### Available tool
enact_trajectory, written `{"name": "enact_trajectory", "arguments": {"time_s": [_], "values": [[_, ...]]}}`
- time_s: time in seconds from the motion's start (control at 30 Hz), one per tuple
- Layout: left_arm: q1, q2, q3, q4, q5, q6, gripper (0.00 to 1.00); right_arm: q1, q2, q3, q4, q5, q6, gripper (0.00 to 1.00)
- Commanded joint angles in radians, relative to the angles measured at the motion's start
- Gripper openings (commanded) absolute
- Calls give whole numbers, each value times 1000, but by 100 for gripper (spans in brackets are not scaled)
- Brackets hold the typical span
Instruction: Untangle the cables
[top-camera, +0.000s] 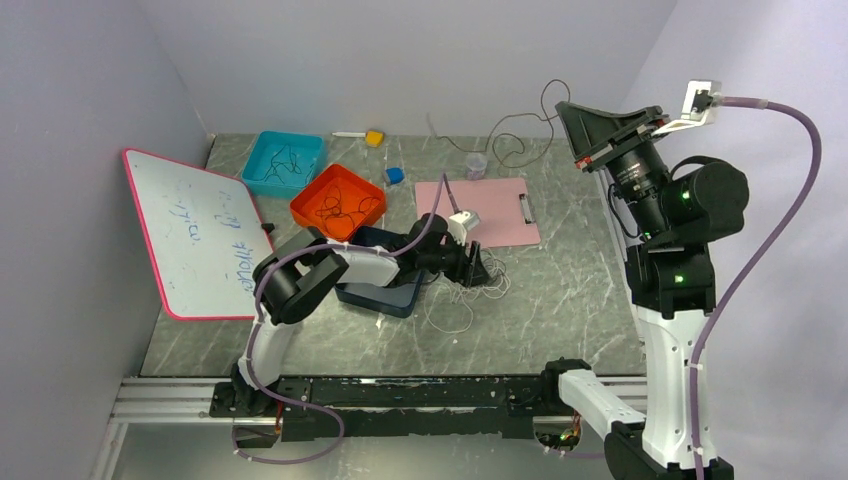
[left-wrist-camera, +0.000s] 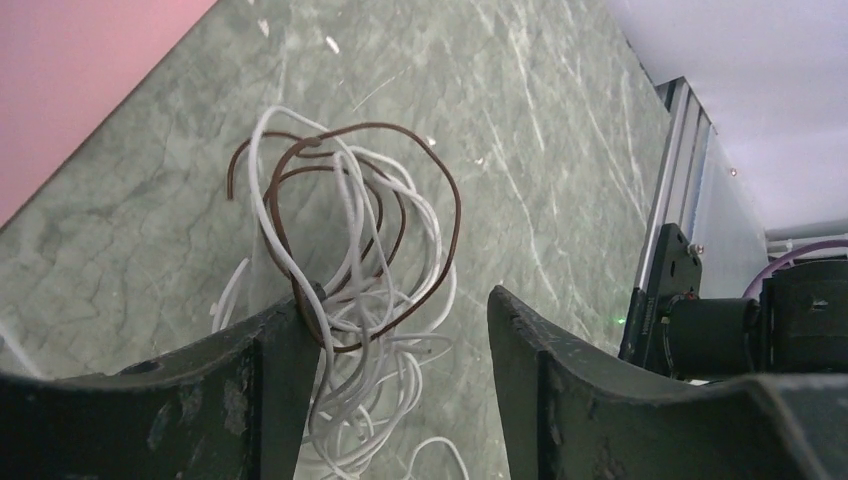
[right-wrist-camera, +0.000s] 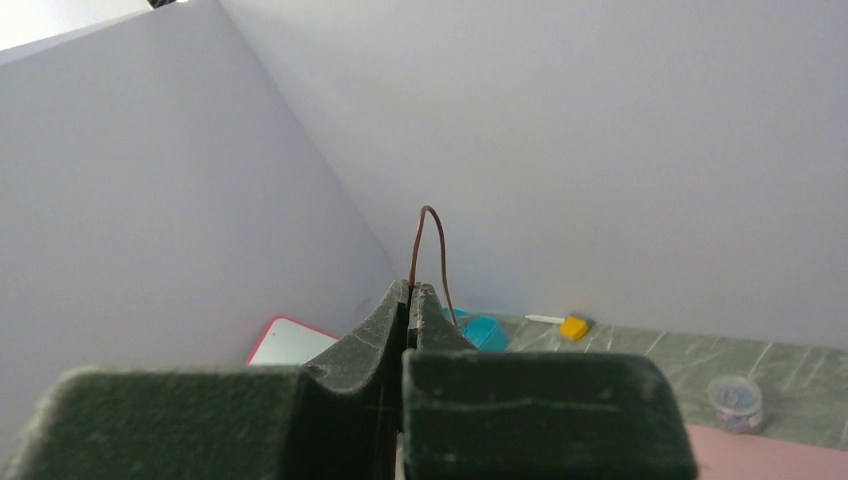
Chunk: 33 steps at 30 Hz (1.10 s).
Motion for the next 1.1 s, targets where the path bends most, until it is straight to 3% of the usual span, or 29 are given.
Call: {"name": "enact_trajectory", "arguments": {"time_s": [0.0,0.43,0.77,1.07], "values": [[-7,-35,-30,25,-24,15,66,-3,8,29,-12,26,-51,0],[-6,-400,-83,-134,-151,117,81,-3,-32,-82,-71,-12,-272,0],[-6,-677,-164,-296,-321,254,83,-3,-98,-205,-83,61,-354,0],[-3,-851,-162,-430,-416,360,84,-4,-96,-253,-92,9,-376,0]]}}
